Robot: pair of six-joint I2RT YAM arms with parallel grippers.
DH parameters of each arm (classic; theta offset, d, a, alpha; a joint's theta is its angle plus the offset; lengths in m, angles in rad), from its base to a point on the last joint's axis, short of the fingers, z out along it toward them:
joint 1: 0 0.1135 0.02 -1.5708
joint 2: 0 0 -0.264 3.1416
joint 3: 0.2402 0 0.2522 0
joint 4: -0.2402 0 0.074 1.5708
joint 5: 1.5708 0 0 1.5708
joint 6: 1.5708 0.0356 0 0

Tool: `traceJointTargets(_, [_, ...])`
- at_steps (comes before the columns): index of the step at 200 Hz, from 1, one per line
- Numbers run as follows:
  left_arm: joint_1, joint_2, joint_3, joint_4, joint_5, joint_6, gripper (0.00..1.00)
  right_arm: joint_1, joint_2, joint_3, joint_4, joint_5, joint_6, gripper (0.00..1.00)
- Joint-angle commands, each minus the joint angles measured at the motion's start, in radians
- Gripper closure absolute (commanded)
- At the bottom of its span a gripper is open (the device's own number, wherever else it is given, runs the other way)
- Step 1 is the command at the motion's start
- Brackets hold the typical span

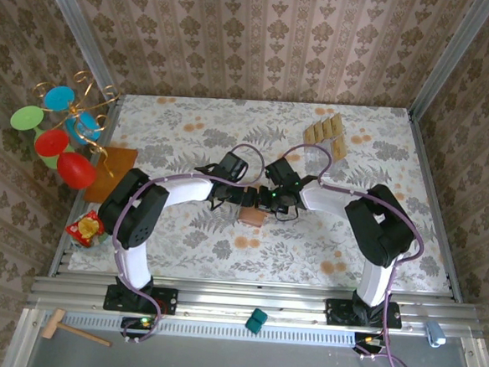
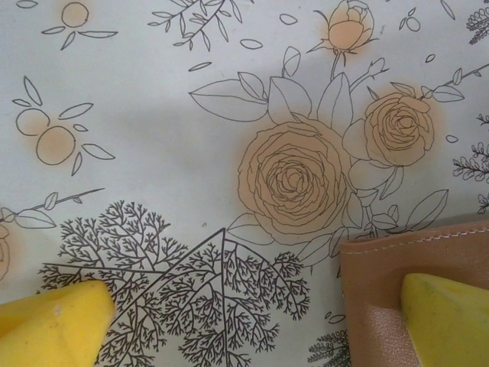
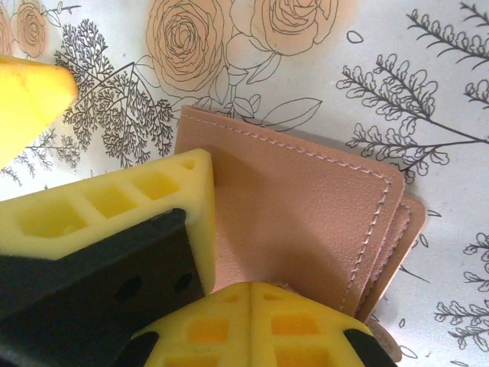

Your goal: Put the credit cards into the card holder

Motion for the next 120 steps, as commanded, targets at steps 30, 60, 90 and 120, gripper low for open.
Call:
traceJointTargets(30, [0.006,-0.069,-0.021,-0.149,-0.008,-0.020,0.00,0.007,0.043,-0.016,0.052,-0.003,0.016,1.00])
traceJointTargets(60, [0.007,-0.099,-0.065,-0.144,-0.008,-0.021,0.00,0.006,0.036,-0.012,0.049,-0.004,0.016,1.00])
traceJointTargets(90, [0.007,-0.118,-0.106,-0.120,-0.008,-0.025,0.00,0.004,0.029,-0.008,0.046,-0.008,0.016,1.00])
traceJointTargets(120, [0.002,-0.101,-0.116,-0.101,0.008,-0.017,0.00,0.003,0.014,0.001,0.040,-0.013,0.013,1.00])
